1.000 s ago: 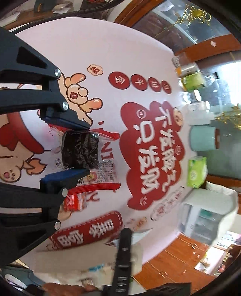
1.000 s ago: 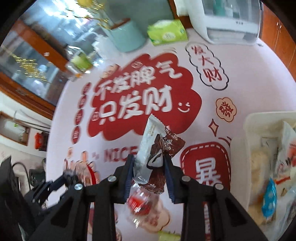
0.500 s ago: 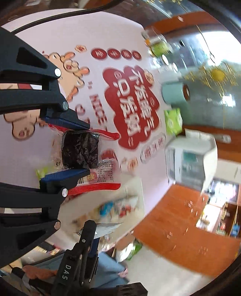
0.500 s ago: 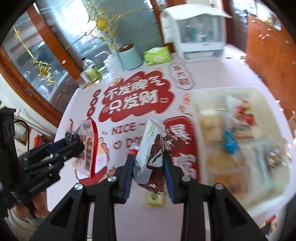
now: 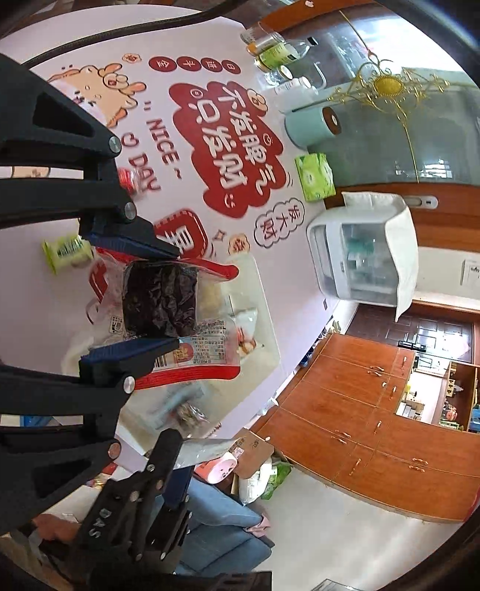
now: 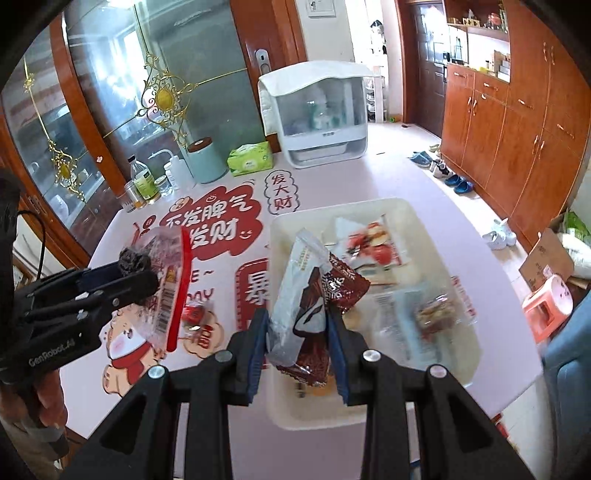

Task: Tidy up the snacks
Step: 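Carry the dark bag and brown candy into the white tray and open both tools, then move both tools back over the red pack and green pack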

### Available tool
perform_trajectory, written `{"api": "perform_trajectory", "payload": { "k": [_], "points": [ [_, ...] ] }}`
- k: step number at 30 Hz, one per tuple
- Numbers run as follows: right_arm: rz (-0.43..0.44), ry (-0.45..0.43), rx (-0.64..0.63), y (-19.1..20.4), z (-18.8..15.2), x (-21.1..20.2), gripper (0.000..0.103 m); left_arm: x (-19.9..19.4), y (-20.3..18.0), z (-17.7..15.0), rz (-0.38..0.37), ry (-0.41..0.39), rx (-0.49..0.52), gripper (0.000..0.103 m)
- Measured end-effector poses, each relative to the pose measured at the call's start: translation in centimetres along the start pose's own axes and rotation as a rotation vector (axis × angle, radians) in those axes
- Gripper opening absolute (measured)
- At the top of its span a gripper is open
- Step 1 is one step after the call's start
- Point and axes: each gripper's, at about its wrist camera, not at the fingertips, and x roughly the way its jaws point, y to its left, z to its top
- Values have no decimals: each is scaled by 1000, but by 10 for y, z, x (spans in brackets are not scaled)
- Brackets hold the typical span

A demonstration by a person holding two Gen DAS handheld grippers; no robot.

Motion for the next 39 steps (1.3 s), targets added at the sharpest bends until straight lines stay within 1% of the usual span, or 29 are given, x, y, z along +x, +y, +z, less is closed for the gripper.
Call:
{"api": "perform_trajectory", "payload": {
  "k": [2, 6, 10, 13, 15, 16, 18, 19, 20, 21, 22, 24, 27, 32, 39],
  "points": [
    [9, 2, -15, -17, 2, -3, 32, 9, -18, 6, 22, 1, -2, 40],
    [40, 7, -45, -50, 7, -4, 33, 26, -45, 17, 53, -3, -36, 40],
    [66, 21, -99, -72, 13, 2, 33, 40, -59, 27, 80, -7, -75, 40],
    [84, 24, -135, -80, 17, 6, 33, 49, -67, 33, 102, -7, -99, 41],
    [90, 23, -160, -85, 20, 9, 34, 55, -68, 36, 116, -2, -120, 42],
    [87, 20, -170, -88, 21, 10, 37, 58, -69, 39, 123, 0, -133, 43],
    [94, 18, -182, -91, 22, 12, 42, 62, -72, 42, 142, -7, -140, 55],
    [98, 17, -189, -94, 23, 14, 45, 62, -73, 43, 153, -13, -136, 69],
    [98, 14, -192, -95, 24, 15, 47, 62, -76, 43, 182, -28, -129, 82],
    [99, 10, -194, -97, 24, 15, 52, 61, -77, 44, 202, -38, -125, 89],
    [100, 7, -195, -99, 25, 16, 55, 59, -79, 44, 232, -55, -115, 91],
    [105, 4, -193, -102, 26, 17, 58, 59, -82, 43, 259, -63, -95, 92],
    [118, 6, -190, -105, 27, 20, 58, 62, -81, 40, 280, -42, -83, 92],
    [130, 30, -179, -107, 26, 27, 59, 60, -71, 33, 287, -24, -109, 92],
    [148, 45, -158, -101, 26, 30, 58, 47, -58, 26, 305, -24, -133, 92]
  ]
}}
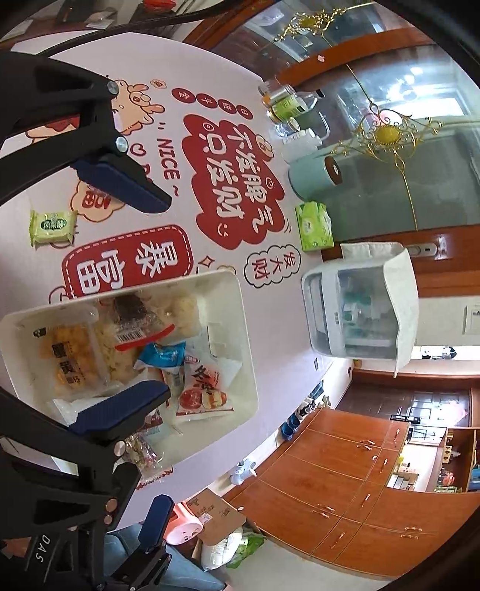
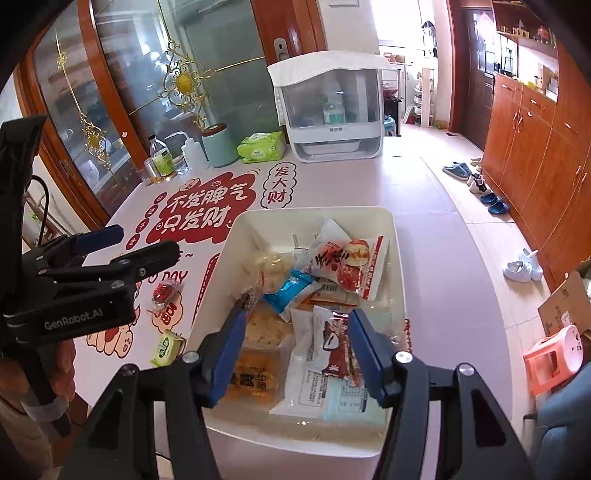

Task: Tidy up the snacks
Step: 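Move both tools back over the red pack and green pack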

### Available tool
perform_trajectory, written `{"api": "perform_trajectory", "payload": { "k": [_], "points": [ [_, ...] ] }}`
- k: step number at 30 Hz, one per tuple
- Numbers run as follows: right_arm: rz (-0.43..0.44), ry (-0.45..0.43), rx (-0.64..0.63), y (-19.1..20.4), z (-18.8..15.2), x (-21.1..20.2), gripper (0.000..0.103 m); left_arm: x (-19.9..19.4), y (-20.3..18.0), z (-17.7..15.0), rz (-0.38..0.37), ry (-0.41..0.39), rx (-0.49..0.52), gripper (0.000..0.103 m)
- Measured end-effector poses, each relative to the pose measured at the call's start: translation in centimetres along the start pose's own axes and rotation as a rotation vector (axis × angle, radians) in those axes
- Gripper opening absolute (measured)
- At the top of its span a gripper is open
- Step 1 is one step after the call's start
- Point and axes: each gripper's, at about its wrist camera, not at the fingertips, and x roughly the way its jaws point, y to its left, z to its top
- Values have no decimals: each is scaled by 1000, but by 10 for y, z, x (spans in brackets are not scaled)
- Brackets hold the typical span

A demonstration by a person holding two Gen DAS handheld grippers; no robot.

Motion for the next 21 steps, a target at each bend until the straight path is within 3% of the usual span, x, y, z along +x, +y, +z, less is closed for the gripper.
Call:
{"api": "perform_trajectory", "payload": {
  "k": [11, 21],
  "points": [
    [17, -13, -11, 26, 1, -6, 58, -33, 41, 4, 46, -49, 5, 92],
    [24, -14, -27, 65, 2, -5, 58, -60, 123, 14, 113, -101, -59, 92]
  ]
}}
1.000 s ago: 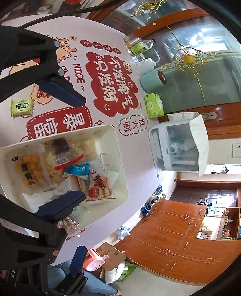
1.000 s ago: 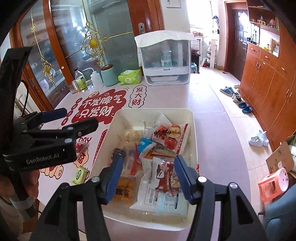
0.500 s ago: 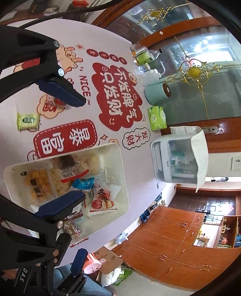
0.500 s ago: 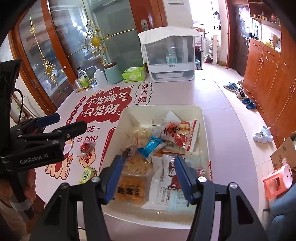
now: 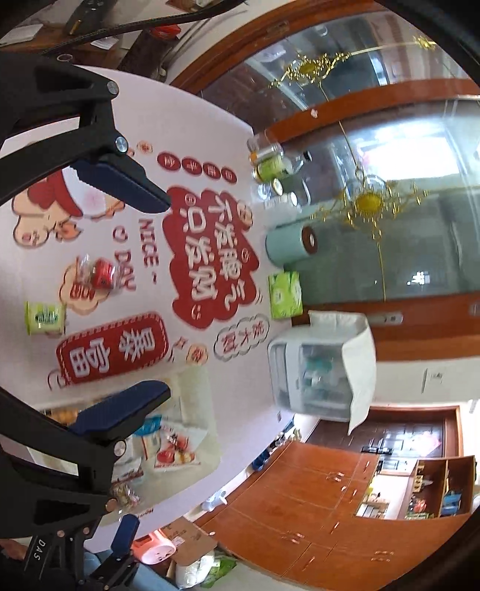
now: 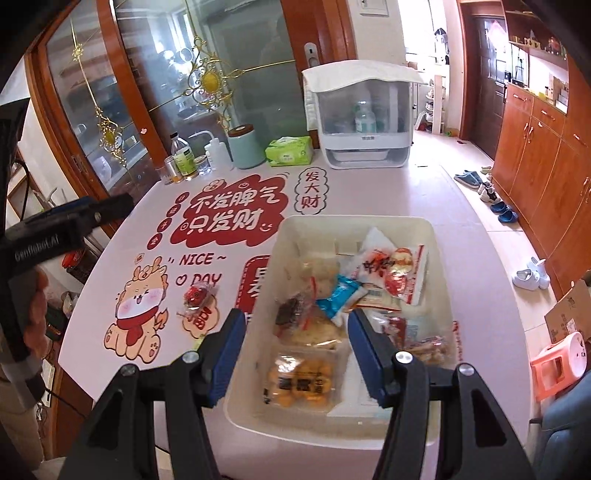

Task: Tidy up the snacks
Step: 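Move both tools back over the red pack and green pack, then grasp the red wrapped pack with the left tool while the right tool grasps the green pack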

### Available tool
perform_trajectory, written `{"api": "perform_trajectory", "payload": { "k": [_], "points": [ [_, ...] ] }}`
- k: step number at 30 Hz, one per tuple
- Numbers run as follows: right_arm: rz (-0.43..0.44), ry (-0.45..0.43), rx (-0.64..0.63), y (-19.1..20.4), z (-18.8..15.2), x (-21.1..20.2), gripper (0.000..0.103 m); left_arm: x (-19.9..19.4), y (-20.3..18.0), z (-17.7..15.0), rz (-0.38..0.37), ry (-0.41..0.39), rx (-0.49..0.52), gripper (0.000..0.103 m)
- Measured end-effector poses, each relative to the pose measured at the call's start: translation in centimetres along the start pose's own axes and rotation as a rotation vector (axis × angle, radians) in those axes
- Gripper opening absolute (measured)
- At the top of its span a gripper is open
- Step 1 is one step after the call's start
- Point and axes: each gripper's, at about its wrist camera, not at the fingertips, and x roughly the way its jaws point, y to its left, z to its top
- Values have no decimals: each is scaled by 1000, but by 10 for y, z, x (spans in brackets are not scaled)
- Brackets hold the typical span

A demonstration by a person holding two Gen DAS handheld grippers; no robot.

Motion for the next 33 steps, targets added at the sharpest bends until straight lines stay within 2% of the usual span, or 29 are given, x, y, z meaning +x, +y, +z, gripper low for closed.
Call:
{"api": "perform_trajectory", "payload": {
  "k": [6, 12, 17, 23, 25, 28, 33],
  "points": [
    [-1, 8, -2, 35, 2, 8, 58, 7, 46, 4, 9, 10, -2, 92],
    [-18, 16, 16, 73, 2, 21, 58, 31, 70, 0, -26, 53, 72, 92],
    [-50, 25, 43, 99, -2, 39, 58, 72, 76, -17, -84, 130, 197, 92],
    [-93, 48, 68, 130, -15, 70, 58, 130, 64, -60, -148, 242, 433, 92],
    [-94, 52, 70, 138, -20, 77, 58, 146, 62, -71, -164, 272, 469, 92],
    [-102, 59, 38, 154, -28, 93, 58, 169, 61, -83, -204, 325, 478, 92],
    [-167, 67, -60, 177, -45, 115, 58, 203, 62, -93, -279, 418, 418, 92]
  ]
}}
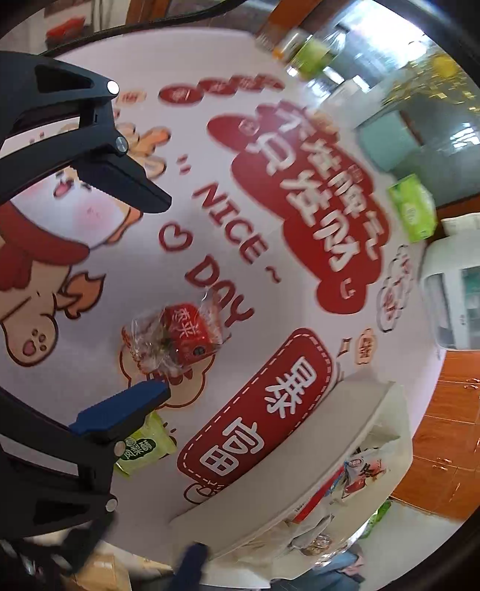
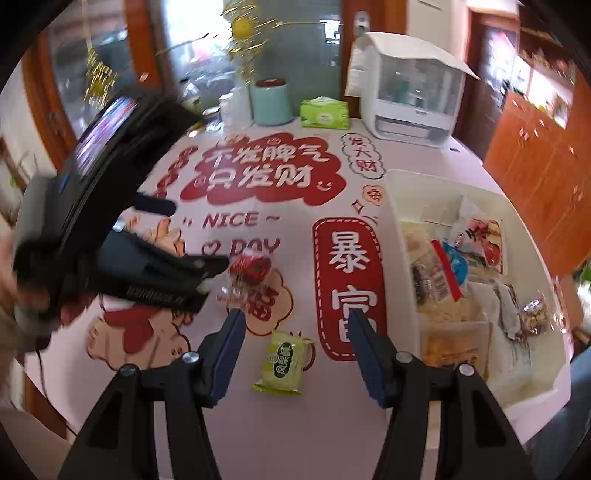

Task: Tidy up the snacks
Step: 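Grasp the red wrapped pack with the left tool while the right tool grasps the green pack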

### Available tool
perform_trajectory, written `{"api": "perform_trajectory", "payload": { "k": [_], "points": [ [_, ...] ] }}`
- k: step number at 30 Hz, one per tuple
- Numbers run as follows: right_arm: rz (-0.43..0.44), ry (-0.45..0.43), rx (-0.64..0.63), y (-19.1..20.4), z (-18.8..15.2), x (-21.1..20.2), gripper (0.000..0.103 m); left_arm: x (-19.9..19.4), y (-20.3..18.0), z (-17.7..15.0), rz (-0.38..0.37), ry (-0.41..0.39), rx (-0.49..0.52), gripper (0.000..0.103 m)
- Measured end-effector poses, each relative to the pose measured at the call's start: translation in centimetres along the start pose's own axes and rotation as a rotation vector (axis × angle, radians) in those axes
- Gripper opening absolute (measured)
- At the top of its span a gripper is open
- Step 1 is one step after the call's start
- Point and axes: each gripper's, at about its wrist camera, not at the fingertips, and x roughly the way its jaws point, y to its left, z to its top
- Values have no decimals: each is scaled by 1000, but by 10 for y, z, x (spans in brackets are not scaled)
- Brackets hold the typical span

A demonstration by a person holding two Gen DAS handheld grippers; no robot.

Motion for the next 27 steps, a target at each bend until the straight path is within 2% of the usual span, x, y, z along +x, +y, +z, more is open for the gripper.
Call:
{"api": "perform_trajectory", "payload": {
  "k": [3, 7, 13, 15, 19, 21, 23, 27],
  "points": [
    [-20, 28, -48, 13, -13, 16, 58, 18, 1, 1, -31, 31, -16, 92],
    [9, 95, -44, 20, -29, 43, 58, 38, 1, 5, -95, 75, -51, 92],
    [18, 173, -16, 21, -43, 76, 58, 63, 0, 12, -117, 121, -81, 90],
    [19, 185, -8, 20, -44, 83, 57, 70, -1, 13, -128, 139, -88, 84],
    [33, 212, 14, 14, -45, 91, 39, 74, -2, 14, -163, 145, -101, 73],
    [50, 219, 32, 10, -45, 94, 39, 73, -4, 16, -146, 132, -95, 57],
    [55, 216, 35, 9, -45, 94, 38, 73, -5, 17, -127, 128, -97, 52],
    [60, 211, 20, 10, -44, 94, 37, 71, -2, 16, -124, 124, -121, 50]
  ]
}}
